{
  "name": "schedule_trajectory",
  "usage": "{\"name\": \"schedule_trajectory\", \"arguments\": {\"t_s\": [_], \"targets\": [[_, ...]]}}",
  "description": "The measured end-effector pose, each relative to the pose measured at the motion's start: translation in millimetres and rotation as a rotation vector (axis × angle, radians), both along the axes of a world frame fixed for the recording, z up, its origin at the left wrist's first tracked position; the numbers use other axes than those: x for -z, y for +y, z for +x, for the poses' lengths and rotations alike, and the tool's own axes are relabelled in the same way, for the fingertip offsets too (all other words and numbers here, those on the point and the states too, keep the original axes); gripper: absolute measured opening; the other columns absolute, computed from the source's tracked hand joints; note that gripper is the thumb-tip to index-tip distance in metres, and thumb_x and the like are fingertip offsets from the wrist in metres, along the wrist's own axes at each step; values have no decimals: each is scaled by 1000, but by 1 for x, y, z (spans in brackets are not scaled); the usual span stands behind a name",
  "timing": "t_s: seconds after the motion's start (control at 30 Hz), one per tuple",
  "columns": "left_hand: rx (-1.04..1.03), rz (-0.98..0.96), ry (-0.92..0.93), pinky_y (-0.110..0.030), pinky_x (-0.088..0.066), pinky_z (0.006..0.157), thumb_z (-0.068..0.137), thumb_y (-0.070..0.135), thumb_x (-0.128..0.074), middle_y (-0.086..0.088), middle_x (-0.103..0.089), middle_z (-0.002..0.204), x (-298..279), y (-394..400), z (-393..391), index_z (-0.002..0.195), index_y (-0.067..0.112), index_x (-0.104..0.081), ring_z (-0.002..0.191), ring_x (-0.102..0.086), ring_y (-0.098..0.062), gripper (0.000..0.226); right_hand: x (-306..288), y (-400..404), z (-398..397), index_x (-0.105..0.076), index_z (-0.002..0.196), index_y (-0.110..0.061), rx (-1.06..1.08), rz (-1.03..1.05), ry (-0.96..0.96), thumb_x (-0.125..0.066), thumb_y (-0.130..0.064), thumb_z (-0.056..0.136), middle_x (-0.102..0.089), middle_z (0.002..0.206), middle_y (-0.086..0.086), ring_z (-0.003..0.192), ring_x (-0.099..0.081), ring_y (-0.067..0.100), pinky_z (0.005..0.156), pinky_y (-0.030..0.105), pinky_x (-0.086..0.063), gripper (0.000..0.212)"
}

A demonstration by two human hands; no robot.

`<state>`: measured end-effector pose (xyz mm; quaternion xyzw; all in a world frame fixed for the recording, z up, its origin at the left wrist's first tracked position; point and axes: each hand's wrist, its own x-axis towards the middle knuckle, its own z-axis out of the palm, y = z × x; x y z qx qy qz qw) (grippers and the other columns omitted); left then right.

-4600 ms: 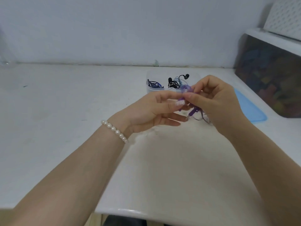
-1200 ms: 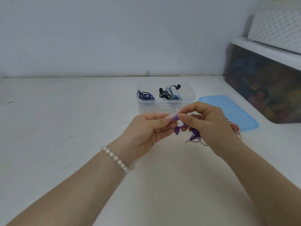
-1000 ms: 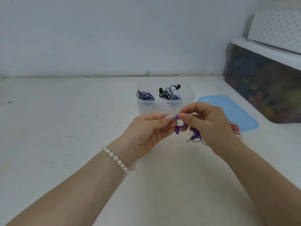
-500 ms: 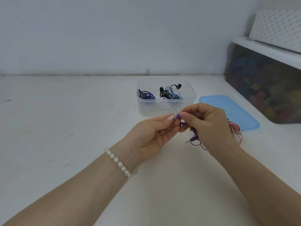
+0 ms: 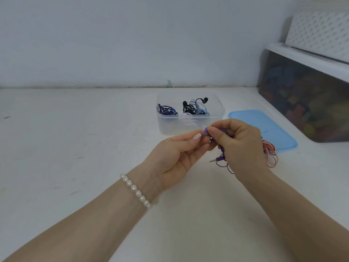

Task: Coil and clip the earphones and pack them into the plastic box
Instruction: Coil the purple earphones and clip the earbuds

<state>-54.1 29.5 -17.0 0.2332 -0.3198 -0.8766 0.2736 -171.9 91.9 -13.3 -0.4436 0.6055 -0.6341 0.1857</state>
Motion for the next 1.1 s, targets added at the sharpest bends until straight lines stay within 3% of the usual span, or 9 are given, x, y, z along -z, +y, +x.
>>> {"name": "schedule_trajectory", "arguments": {"t_s": [0.17, 0.6, 0.73, 0.87, 1.1], "targets": [[-6, -34, -18, -23, -56, 76, 85, -3, -49, -16, -67, 88, -2, -2, 3, 104, -11, -61, 87, -69, -30, 24, -2, 1, -3, -66, 68, -18, -57, 34, -1, -63, -2, 81, -68, 56, -6, 46, -62, 9, 43, 17, -45, 22], [-11, -87, -44, -22, -57, 75, 85, -5, -47, -13, -70, 78, -5, 1, 3, 93, -7, -66, 78, -71, -26, 21, -2, 1, -1, -64, 65, -20, -10, 24, 42, -66, 0, 79, -66, 53, -11, 46, -61, 6, 45, 18, -47, 25], [-28, -89, -27, -23, -56, 77, 87, -7, -45, -12, -71, 77, -5, 4, 2, 93, -7, -65, 73, -71, -22, 21, 1, 1, 4, -63, 69, -18, 72, -10, 113, -66, -1, 80, -62, 50, -19, 48, -58, -2, 45, 8, -42, 20], [-54, -95, -14, -23, -55, 77, 87, -7, -45, -11, -72, 77, -6, 5, 1, 93, -6, -65, 71, -71, -19, 21, 3, 0, 9, -66, 75, -14, 146, -28, 207, -67, -3, 79, -59, 57, -18, 55, -55, -10, 56, 4, -39, 12], [-62, -165, -57, -22, -56, 77, 86, -8, -46, -12, -72, 81, -4, 5, 2, 98, -7, -64, 78, -71, -24, 22, -1, -1, 1, -62, 65, -22, 77, 47, 123, -68, -1, 78, -61, 48, -20, 47, -56, -2, 46, 8, -42, 24]]}}
